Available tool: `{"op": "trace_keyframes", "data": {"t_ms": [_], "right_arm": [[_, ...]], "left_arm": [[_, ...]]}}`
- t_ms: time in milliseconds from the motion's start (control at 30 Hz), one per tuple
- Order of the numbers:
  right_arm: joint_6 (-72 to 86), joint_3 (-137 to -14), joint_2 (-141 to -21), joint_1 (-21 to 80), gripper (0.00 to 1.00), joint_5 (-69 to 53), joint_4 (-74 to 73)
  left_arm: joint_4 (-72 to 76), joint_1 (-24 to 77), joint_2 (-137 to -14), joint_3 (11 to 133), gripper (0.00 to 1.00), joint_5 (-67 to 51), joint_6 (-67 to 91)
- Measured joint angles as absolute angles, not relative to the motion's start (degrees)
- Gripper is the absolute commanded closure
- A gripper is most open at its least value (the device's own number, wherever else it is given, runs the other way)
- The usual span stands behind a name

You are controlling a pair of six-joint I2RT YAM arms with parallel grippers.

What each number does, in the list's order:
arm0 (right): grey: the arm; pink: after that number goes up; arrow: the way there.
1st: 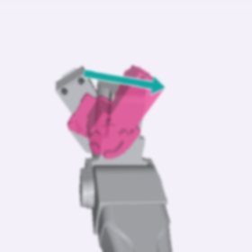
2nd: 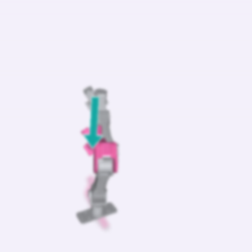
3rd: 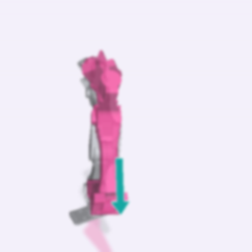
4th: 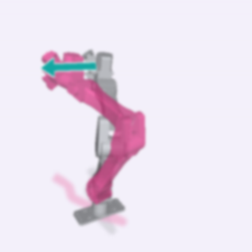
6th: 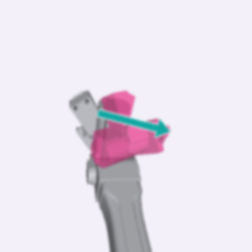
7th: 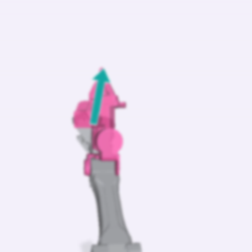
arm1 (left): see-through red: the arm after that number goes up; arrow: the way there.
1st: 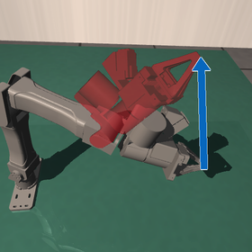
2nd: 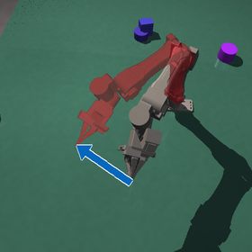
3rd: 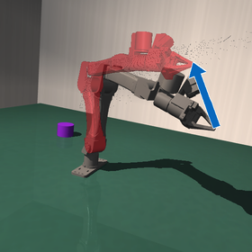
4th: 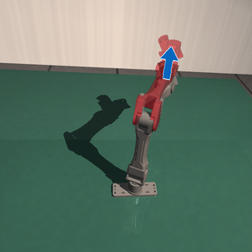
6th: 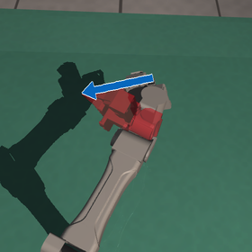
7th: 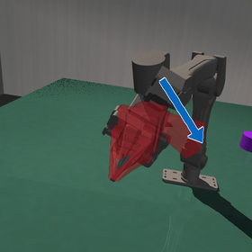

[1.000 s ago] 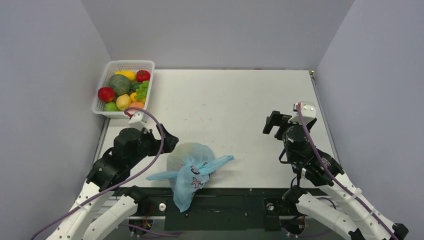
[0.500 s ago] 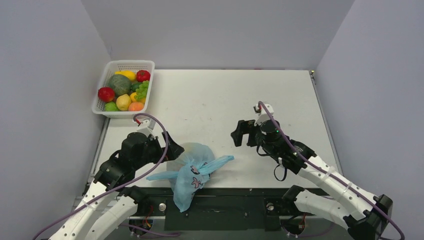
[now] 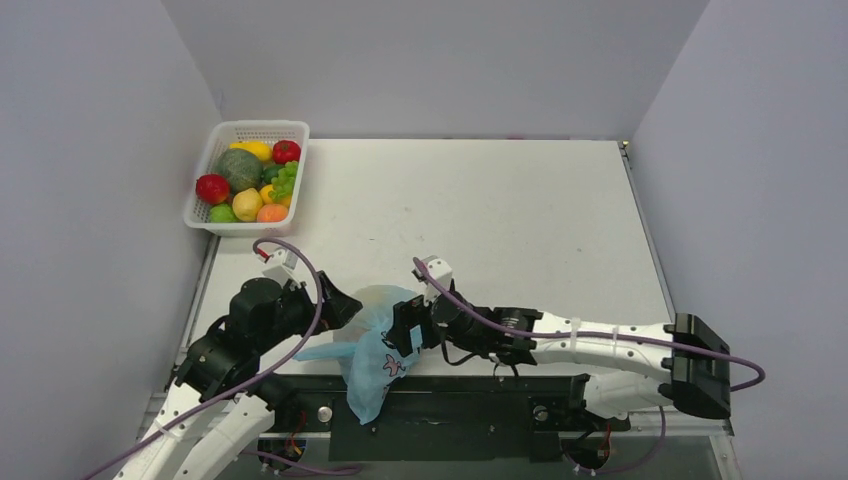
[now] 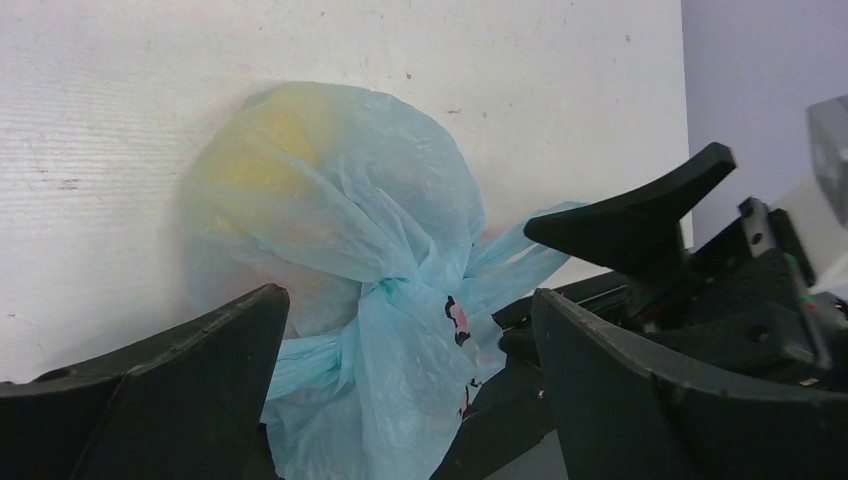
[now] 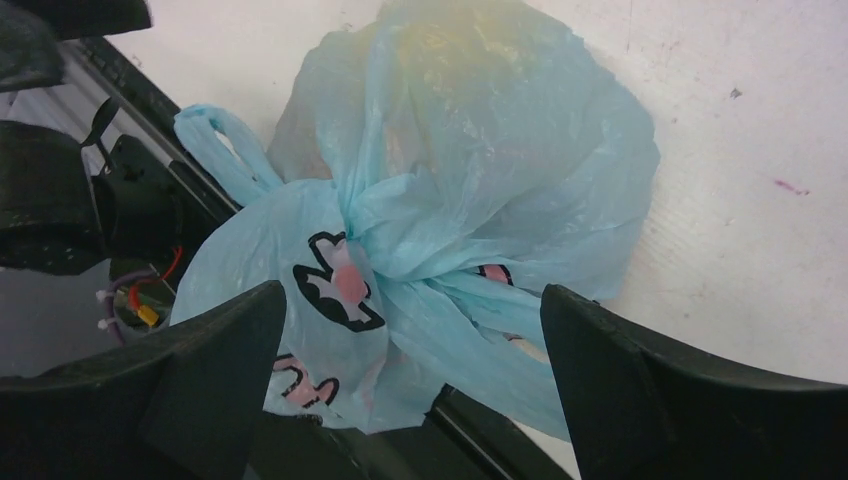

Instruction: Take the fake fruits out of the plastic bag

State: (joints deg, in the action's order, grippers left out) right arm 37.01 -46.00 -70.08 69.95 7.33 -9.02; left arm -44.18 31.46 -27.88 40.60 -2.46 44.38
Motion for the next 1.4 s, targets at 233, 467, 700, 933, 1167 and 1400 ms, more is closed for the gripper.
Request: {"op": "trace_keyframes", "data": {"t_ms": [233, 467, 700, 933, 1167, 1400], "right_arm": [[47.0, -50.0, -80.1, 71.9, 0.28, 13.8, -8.2], [51.1, -52.2, -84.2, 70.7, 0.41, 15.9, -7.6], [53.0, -52.2, -87.6, 69.8, 0.55, 14.3, -5.8], [54.2, -52.2, -88.8, 67.7, 1.00, 11.9, -4.2], [55.3, -50.2, -84.4, 58.3, 1.00, 10.9, -3.2], [56.6, -43.7, -72.2, 53.3, 1.00, 13.6, -2.4]], "left_arm": [[-43.7, 31.5, -26.3, 38.2, 0.20, -5.2, 46.0], [-42.1, 31.5, -26.9, 33.5, 0.27, -9.8, 47.8], [-39.6, 31.5, -26.6, 30.2, 0.26, -13.2, 49.4], [-36.9, 31.5, -27.2, 29.9, 0.26, -14.8, 50.3], [-32.4, 31.5, -31.3, 29.8, 0.27, -16.4, 50.7], [-27.3, 33.3, -42.4, 31.0, 0.27, -17.1, 49.9]]}}
